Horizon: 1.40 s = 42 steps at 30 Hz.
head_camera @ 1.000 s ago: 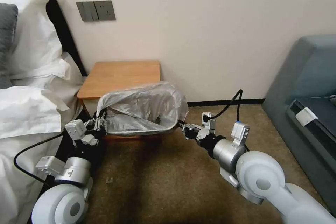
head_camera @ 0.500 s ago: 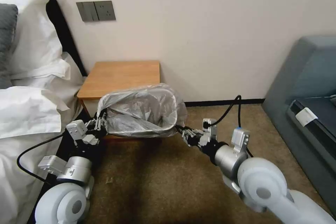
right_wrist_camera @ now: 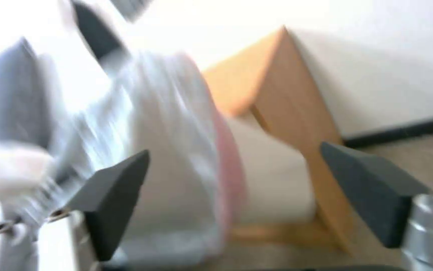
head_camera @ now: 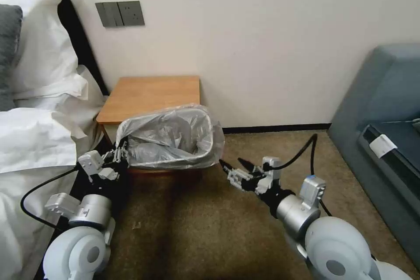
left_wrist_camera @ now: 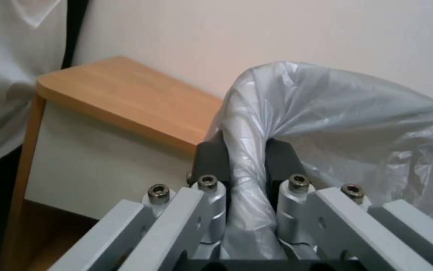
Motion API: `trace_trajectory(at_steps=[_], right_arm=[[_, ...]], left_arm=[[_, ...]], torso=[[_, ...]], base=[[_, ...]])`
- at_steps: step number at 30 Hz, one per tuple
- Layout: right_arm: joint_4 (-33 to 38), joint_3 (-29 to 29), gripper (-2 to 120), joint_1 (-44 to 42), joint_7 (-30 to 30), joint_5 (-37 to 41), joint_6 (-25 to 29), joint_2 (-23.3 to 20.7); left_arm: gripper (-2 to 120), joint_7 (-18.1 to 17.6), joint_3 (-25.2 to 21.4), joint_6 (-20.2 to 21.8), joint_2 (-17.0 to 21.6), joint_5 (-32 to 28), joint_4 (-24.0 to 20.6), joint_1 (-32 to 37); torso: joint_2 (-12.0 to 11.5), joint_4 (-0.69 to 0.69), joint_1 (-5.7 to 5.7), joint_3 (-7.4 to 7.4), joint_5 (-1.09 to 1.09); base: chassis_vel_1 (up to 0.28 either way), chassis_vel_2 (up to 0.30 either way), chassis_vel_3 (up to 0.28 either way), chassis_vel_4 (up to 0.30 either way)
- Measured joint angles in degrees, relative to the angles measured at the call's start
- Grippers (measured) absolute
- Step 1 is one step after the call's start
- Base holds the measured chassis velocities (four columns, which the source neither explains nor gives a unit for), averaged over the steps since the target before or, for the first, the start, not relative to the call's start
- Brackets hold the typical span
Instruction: Pick up the garbage bag from the table and place it over the trash can.
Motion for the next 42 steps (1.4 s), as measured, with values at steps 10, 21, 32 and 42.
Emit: trace_trajectory(at_steps=[10,21,32,42], right_arm=[[-2.89,5.18,100,8.5,-5.7,27.96,2.13,4.35],[-11.21,2.08,100,14.25,-7.06,31.09,0.58,9.21],[-12.41,0.85,84,15.08,-8.32,30.31,-0.06,10.36],[-12.45,0.28,46,15.18,-8.53,28.92,-0.02,10.26]], left_arm=[[9,1.86,0.31,-0.03,0.56,-0.61,-0.9,0.29],[9,3.63,0.4,-0.35,0.65,-1.05,-1.99,0.85],[9,3.8,0.56,-0.36,0.62,-0.65,-2.37,0.99],[9,3.89,0.64,-0.36,0.67,-0.4,-2.51,1.0]], torso=[[0.0,0.0,0.0,0.0,-0.01],[0.0,0.0,0.0,0.0,-0.01],[0.0,0.0,0.0,0.0,-0.01],[0.0,0.0,0.0,0.0,0.0]], base=[[0.0,0.0,0.0,0.0],[0.0,0.0,0.0,0.0],[0.0,0.0,0.0,0.0],[0.0,0.0,0.0,0.0]])
